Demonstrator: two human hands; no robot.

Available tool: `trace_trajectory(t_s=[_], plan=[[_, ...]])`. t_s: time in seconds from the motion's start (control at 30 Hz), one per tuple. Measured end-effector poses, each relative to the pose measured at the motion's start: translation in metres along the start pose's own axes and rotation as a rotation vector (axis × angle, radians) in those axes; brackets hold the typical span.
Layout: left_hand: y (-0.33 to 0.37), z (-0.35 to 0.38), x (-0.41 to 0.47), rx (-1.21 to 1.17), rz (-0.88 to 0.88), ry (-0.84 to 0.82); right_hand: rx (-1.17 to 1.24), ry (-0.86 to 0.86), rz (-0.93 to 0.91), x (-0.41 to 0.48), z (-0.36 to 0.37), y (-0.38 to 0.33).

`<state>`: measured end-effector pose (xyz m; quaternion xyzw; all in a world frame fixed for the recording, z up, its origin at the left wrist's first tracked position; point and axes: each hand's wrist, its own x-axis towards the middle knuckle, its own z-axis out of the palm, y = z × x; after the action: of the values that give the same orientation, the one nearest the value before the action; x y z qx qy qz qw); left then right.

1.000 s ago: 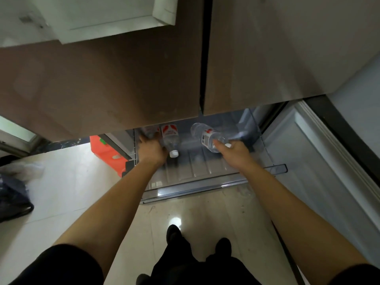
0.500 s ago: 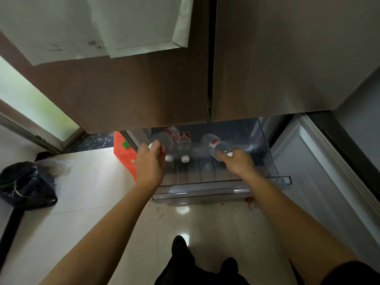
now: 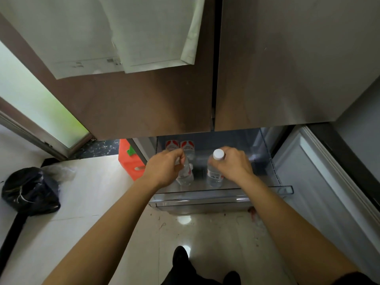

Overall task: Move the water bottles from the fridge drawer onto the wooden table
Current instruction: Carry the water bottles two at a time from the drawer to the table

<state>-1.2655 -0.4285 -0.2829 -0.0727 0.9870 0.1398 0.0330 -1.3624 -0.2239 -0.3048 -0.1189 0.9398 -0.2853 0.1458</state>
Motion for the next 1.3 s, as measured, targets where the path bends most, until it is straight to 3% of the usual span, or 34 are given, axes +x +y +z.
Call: trace_trajectory(t_s=[0.1,0.23,0.37,0.5,0.77,0.93,1.1,1.3], plan=[[-0.006,0.012,0.003,0.042,0.000,-0.079,-0.042,-0.080,-0.018,0.001,0.008,0.003],[-0.020,0.022,0.008,0.031,0.001,-0.055,0.004,-0.116,-0.026,0.004,0.021,0.016],[-0.029,0.036,0.008,-0.223,-0.128,0.036,0.234,-0.218,-0.018,0.002,0.030,0.030],[-0.032,0.059,0.006,-0.426,-0.286,-0.007,0.283,-0.170,-0.012,0.006,0.038,0.031],[-0.024,0.075,0.003,-0.656,-0.310,0.046,0.325,-0.137,0.032,0.010,0.048,0.036],[-0.017,0.050,-0.027,-0.786,-0.401,0.293,0.301,-0.111,-0.134,-0.002,0.042,0.018],[-0.003,0.010,-0.086,-0.881,-0.455,0.629,0.506,-0.087,-0.382,-0.027,0.035,-0.023],[0.017,-0.040,-0.199,-0.783,-0.563,0.997,0.708,-0.129,-0.625,-0.079,0.055,-0.106]])
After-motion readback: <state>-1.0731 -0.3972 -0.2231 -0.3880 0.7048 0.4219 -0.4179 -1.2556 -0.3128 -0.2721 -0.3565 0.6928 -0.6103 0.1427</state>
